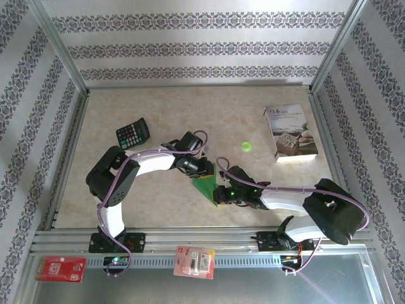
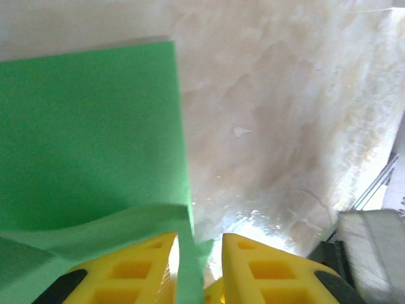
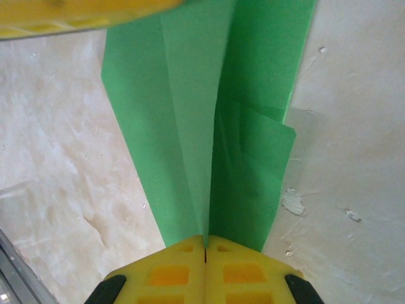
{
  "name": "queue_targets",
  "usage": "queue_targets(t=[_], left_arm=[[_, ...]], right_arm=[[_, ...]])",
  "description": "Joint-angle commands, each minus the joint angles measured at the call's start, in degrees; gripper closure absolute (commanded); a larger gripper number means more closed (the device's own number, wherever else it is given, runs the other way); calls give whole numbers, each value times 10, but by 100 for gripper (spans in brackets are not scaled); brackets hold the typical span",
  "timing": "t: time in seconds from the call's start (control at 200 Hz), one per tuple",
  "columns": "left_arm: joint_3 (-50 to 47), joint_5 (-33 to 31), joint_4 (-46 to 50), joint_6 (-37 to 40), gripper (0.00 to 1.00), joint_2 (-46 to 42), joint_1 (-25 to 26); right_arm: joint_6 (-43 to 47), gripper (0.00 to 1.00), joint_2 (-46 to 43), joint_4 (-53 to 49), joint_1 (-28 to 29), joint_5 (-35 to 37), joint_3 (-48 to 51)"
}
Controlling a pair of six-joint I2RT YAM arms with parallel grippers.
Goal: Fold a paper plane with a square sheet of paper (pick it up from the middle)
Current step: Fourth fold the wing at the center of the table.
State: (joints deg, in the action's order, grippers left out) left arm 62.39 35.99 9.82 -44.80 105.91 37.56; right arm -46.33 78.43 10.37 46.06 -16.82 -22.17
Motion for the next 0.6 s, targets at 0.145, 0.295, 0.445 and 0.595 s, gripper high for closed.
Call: queue_targets(t=[0.145,0.295,0.445,0.595], left_arm=[[-38,-15,11,3,76,-59,-1],[-54,-20,11,3,80,-63,-4],[-54,-15,8,6,81,-45,-4],[-37,-3,5,10,81,-20,-4]], right_arm=[[-29,99,-7,56,-14,-14,39],[-37,99,-2,76,-20,-22,48],[-38,99,-3,79,-22,-23,49],[-38,98,-2,79,-22,-25,50]])
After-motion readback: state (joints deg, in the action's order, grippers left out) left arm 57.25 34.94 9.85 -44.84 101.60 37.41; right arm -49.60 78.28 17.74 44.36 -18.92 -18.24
